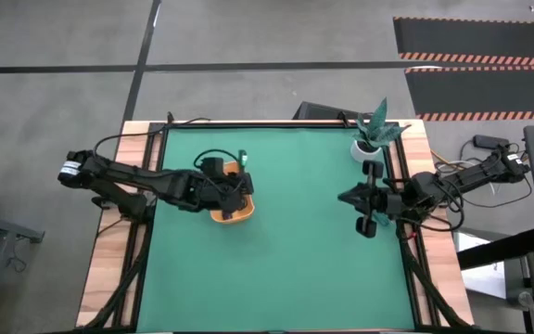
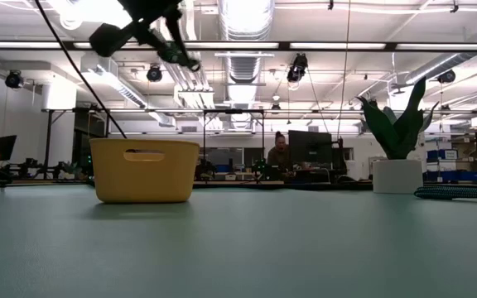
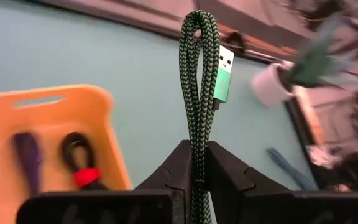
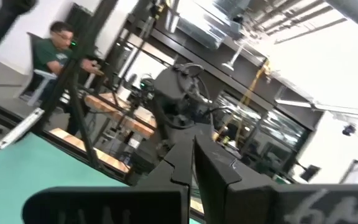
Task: Pick and place USB-C Cables
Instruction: Put the green USB cable into the orange bin
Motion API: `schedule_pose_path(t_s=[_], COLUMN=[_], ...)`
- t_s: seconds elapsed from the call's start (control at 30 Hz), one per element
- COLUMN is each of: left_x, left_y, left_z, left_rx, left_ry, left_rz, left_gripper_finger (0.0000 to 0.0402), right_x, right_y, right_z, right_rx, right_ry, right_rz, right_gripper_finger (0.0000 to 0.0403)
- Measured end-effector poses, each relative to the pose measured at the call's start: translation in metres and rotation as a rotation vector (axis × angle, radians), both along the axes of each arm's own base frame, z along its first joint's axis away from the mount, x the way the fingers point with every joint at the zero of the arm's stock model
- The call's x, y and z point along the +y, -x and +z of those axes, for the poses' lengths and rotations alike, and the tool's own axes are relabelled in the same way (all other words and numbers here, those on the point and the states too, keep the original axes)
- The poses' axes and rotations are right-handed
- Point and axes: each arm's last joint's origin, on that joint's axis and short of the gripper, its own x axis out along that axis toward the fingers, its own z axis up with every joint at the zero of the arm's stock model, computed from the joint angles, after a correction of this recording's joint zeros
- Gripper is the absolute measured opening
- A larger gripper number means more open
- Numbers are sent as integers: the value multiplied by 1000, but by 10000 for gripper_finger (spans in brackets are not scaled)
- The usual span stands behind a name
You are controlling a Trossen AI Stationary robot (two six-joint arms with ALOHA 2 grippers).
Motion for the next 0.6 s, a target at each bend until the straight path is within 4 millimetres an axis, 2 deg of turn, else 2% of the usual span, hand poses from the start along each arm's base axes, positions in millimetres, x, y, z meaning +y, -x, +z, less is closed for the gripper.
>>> schedule_pose_path(t_s=[0.33, 0.6], left_x=[7, 21], left_y=[23, 19], left_z=[-26, -45], left_rx=[124, 230], left_ry=[142, 224], left_rz=[291, 326], left_gripper_finger=[20, 20], right_x=[-2, -3], right_y=[0, 0], right_z=[0, 0], right_rx=[4, 2], right_ry=[-3, 14], right_rz=[-80, -99], right_gripper_finger=[9, 9])
